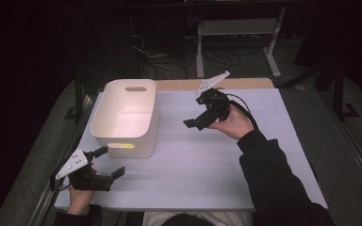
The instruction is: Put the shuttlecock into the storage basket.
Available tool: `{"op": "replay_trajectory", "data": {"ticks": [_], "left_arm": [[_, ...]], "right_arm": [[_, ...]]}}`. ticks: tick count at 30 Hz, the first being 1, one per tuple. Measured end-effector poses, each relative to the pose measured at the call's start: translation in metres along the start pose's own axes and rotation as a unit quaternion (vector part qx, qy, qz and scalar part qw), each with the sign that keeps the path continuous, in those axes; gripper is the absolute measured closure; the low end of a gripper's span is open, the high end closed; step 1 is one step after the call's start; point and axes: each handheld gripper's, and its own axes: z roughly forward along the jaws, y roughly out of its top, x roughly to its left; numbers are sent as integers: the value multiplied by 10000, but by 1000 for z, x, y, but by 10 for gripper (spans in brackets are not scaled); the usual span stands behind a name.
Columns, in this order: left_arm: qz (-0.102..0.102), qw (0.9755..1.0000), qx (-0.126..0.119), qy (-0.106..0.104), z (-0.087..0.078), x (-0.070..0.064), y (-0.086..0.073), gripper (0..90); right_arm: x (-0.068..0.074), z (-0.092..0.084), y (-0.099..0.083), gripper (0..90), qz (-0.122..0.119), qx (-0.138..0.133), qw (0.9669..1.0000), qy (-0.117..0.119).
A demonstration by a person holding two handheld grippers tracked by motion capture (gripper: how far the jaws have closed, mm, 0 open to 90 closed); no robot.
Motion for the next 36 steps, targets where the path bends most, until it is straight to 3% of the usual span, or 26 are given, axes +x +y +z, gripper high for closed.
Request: {"op": "replay_trajectory", "data": {"ticks": [36], "left_arm": [[2,10000,21,7,1,0,0,0]], "right_arm": [[-13,-32,-66,0,469,-227,9982,-307]]}}
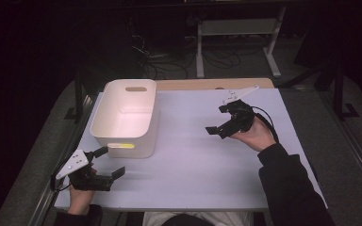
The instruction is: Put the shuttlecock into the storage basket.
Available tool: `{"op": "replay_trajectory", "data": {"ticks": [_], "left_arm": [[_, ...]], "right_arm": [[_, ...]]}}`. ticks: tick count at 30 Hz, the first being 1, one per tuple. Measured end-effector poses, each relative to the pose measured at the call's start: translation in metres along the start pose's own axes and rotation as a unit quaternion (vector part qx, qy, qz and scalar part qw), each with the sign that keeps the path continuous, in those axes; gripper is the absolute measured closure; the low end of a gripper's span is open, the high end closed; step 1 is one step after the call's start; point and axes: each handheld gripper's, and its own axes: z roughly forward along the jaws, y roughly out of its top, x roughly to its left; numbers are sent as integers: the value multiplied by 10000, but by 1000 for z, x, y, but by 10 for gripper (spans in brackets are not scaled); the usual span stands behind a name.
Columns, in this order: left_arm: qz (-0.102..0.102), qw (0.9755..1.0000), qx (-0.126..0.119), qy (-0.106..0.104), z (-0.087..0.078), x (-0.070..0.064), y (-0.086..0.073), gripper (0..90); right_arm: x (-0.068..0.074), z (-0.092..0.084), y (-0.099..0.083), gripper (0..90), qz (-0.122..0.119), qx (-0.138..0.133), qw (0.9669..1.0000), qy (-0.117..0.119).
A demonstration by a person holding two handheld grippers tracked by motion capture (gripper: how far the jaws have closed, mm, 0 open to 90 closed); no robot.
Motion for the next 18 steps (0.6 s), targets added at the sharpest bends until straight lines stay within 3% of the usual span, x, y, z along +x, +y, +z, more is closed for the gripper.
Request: {"op": "replay_trajectory", "data": {"ticks": [18], "left_arm": [[3,10000,6,-1,0,0,0,0]], "right_arm": [[-5,-15,-26,0,214,-118,9997,-74]]}}
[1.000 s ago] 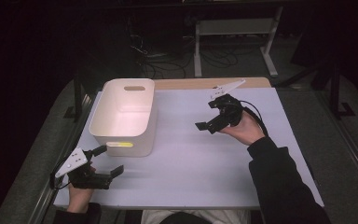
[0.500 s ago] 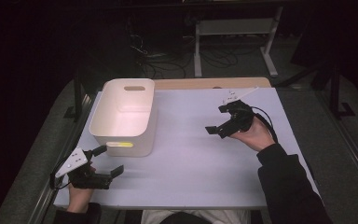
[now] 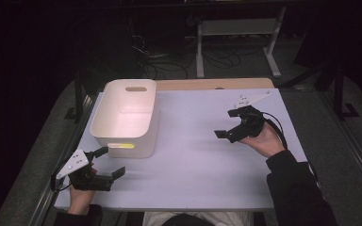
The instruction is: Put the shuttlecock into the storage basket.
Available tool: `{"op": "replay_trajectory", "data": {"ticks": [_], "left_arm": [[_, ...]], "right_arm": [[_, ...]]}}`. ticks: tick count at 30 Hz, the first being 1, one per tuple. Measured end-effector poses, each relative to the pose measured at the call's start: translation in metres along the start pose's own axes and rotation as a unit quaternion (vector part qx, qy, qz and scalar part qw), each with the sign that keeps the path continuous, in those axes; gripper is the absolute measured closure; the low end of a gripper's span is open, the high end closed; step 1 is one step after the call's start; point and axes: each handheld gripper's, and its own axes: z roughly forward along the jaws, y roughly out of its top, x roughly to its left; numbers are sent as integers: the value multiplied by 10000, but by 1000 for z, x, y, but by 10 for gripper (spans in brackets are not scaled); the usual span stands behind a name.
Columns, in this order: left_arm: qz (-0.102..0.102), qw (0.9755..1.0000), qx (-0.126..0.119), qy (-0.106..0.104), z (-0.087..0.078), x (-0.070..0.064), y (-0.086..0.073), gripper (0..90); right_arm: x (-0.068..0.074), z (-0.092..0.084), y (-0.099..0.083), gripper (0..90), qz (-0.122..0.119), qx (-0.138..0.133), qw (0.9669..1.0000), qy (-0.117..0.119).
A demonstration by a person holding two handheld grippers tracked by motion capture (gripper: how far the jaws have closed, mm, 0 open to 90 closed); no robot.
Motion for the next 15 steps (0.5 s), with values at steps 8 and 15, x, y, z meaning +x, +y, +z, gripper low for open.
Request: {"op": "replay_trajectory", "data": {"ticks": [8,15], "left_arm": [[2,10000,3,-2,0,0,0,0],[2,10000,7,5,0,0,0,0]], "right_arm": [[1,-4,-10,0,23,16,10000,-6],[-1,-9,-24,0,117,62,9999,-25]]}}
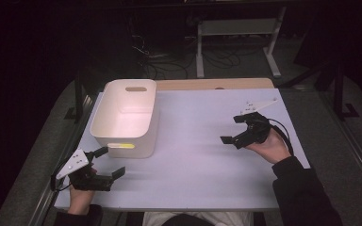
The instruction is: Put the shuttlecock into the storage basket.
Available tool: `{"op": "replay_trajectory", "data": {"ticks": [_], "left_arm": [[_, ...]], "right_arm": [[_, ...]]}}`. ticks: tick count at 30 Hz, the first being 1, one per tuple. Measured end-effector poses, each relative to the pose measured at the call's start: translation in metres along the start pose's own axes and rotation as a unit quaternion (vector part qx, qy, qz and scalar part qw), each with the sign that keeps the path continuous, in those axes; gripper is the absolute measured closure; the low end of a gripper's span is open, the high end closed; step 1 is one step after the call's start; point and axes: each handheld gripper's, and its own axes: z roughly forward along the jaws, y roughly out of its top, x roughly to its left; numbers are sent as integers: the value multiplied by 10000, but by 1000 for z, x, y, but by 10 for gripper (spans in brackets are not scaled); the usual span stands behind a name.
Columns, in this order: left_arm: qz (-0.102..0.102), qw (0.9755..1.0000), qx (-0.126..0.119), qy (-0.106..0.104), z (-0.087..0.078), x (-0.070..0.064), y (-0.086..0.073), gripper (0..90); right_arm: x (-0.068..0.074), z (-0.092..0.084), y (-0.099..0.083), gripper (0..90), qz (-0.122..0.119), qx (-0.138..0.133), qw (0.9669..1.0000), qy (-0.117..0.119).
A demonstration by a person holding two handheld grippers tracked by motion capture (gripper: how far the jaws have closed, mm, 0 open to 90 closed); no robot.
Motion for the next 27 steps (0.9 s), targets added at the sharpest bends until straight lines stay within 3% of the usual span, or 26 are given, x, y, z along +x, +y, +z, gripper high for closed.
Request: {"op": "replay_trajectory", "data": {"ticks": [11,27], "left_arm": [[2,10000,1,3,0,0,0,0],[-13,10000,3,25,0,0,0,0]], "right_arm": [[3,-8,-17,0,63,-73,10000,-8],[2,-28,-51,0,232,-372,9988,-232]]}}
